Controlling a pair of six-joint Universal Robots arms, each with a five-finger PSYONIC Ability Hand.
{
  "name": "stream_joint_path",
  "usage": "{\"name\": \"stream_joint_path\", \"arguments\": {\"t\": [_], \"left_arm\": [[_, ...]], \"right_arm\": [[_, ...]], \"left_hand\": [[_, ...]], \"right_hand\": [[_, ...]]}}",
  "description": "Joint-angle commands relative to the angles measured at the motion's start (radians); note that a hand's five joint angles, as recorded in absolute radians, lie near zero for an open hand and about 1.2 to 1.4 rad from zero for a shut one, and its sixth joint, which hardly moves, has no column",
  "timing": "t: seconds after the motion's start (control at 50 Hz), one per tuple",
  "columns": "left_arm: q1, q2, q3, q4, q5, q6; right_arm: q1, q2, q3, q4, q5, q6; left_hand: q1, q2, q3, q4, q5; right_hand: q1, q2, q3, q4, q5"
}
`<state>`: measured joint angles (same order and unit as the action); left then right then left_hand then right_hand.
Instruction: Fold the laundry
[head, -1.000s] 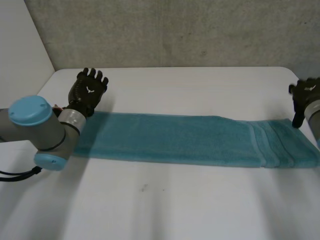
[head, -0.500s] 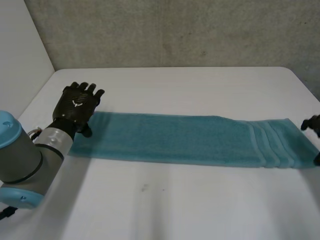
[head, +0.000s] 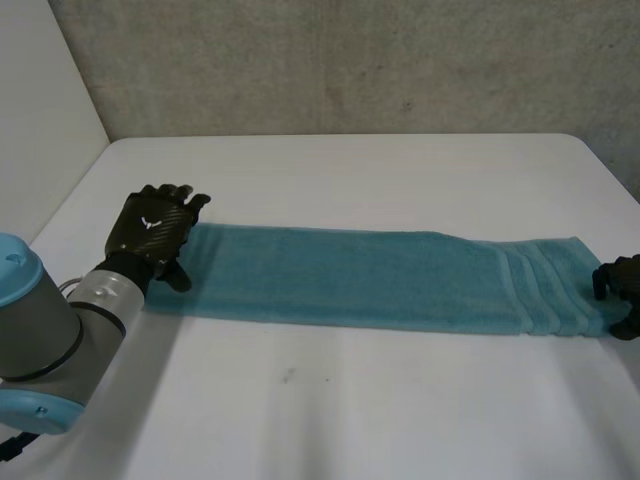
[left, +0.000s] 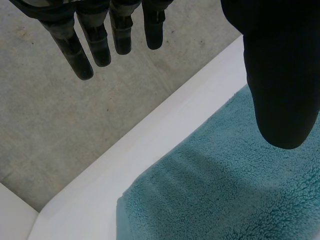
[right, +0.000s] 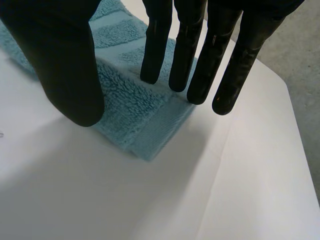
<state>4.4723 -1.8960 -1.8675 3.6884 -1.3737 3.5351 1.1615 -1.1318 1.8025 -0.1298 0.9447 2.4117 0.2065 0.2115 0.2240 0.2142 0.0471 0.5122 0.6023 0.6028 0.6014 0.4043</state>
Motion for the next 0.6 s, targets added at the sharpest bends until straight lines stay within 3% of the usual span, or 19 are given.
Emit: {"name": "stream_joint_path", "arguments": {"t": [0.02, 0.04, 0.1, 0.26, 0.42, 0.5, 0.6], "left_arm": [[0.002, 0.0, 0.001, 0.005, 0.001, -0.001], [0.002, 0.0, 0.001, 0.005, 0.001, -0.001], [0.002, 0.0, -0.001, 0.005, 0.001, -0.001], [0.005, 0.0, -0.002, 0.005, 0.001, -0.001], [0.004, 0.002, -0.004, 0.004, -0.007, 0.001], [0.005, 0.005, -0.004, 0.001, -0.007, 0.001], [0.007, 0.011, -0.002, 0.001, -0.007, 0.001]], "right_arm": [[0.003, 0.012, -0.005, -0.053, 0.005, 0.003], [0.003, 0.012, -0.006, -0.054, 0.006, 0.003], [0.003, 0.012, -0.012, -0.056, 0.008, 0.006], [-0.008, 0.018, -0.038, -0.062, 0.028, 0.007], [-0.115, 0.04, -0.202, -0.062, 0.294, -0.006], [-0.12, 0.057, -0.296, -0.042, 0.373, -0.008], [-0.062, 0.031, -0.339, -0.031, 0.375, 0.012]], "left_hand": [[0.022, 0.017, 0.004, 0.014, 0.007], [0.022, 0.017, 0.004, 0.014, 0.007], [0.022, 0.017, 0.004, 0.014, 0.007], [0.022, 0.017, 0.004, 0.014, 0.007], [0.022, 0.017, 0.004, 0.014, 0.007], [0.022, 0.017, 0.004, 0.014, 0.007], [0.022, 0.017, 0.004, 0.014, 0.007]], "right_hand": [[0.688, 0.598, 0.597, 0.599, 0.621], [0.813, 0.723, 0.723, 0.724, 0.747], [0.884, 0.794, 0.793, 0.795, 0.817], [0.884, 0.794, 0.793, 0.795, 0.817], [0.884, 0.794, 0.793, 0.795, 0.817], [0.884, 0.794, 0.793, 0.795, 0.817], [0.884, 0.794, 0.793, 0.795, 0.817]]}}
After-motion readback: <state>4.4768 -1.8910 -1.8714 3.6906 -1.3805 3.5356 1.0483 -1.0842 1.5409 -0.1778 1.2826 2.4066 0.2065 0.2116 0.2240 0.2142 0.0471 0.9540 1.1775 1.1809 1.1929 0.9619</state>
